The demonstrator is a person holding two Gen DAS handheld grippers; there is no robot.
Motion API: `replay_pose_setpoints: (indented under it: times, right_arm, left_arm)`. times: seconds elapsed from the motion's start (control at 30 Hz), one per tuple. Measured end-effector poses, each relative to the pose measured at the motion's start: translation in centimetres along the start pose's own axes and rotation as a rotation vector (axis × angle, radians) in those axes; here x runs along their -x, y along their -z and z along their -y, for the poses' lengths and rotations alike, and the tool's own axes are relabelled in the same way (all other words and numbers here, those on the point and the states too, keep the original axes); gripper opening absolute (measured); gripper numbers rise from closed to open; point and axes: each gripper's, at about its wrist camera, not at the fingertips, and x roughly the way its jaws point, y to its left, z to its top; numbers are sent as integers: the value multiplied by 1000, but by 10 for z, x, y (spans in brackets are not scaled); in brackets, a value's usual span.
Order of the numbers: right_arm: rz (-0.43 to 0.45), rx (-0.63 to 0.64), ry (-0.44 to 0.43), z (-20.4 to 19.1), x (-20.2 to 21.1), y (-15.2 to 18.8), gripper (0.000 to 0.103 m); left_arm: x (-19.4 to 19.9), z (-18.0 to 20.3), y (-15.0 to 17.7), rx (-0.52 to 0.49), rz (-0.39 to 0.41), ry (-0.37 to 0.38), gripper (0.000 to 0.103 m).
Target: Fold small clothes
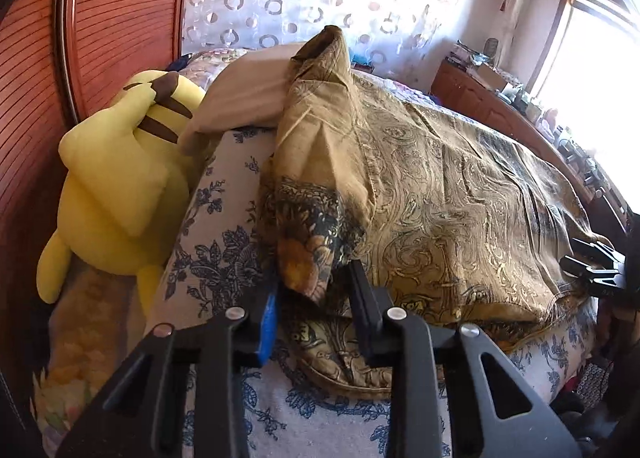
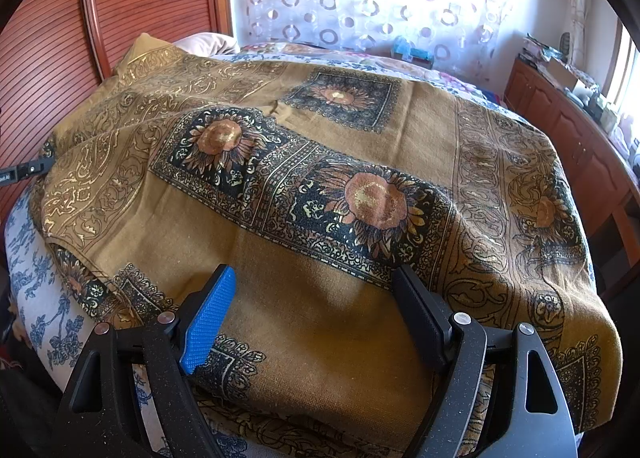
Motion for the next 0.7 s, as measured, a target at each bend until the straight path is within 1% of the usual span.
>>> replay_pose_setpoints:
  times: [0.07, 0.1, 0.13, 0.17, 0.23, 0.33, 0.43, 0.6, 0.7]
  right_arm:
    - [0, 0, 1, 0, 0, 0, 82]
    - [0, 0, 0, 0, 0, 0, 82]
    - [0, 0, -1, 1, 0, 0, 82]
    - [-1, 0, -1, 0, 0, 0, 82]
    - [0, 0, -1, 0, 0, 0, 82]
    - [0, 0, -1, 0, 0, 0, 82]
    - [1, -1, -2, 0, 0, 0, 82]
    - [13, -22, -14, 2, 3, -1, 82]
    - [51, -62, -32, 12, 12, -1, 82]
  left_arm:
    - [-1, 1, -1, -3, -1, -2, 24]
    - [-2, 2, -1, -11, 0, -5, 13]
    - [-2, 2, -1, -15, 0, 3, 4]
    - [-1, 3, -1, -18, 1, 14, 2]
    - [4, 8, -3, -30, 22, 21, 0]
    - [18, 16, -9, -31, 75, 40, 0]
    - [34, 31, -20, -60, 124, 51, 0]
    - [56, 71, -44, -146, 193, 93, 0]
    - [63, 97, -61, -202, 217, 124, 0]
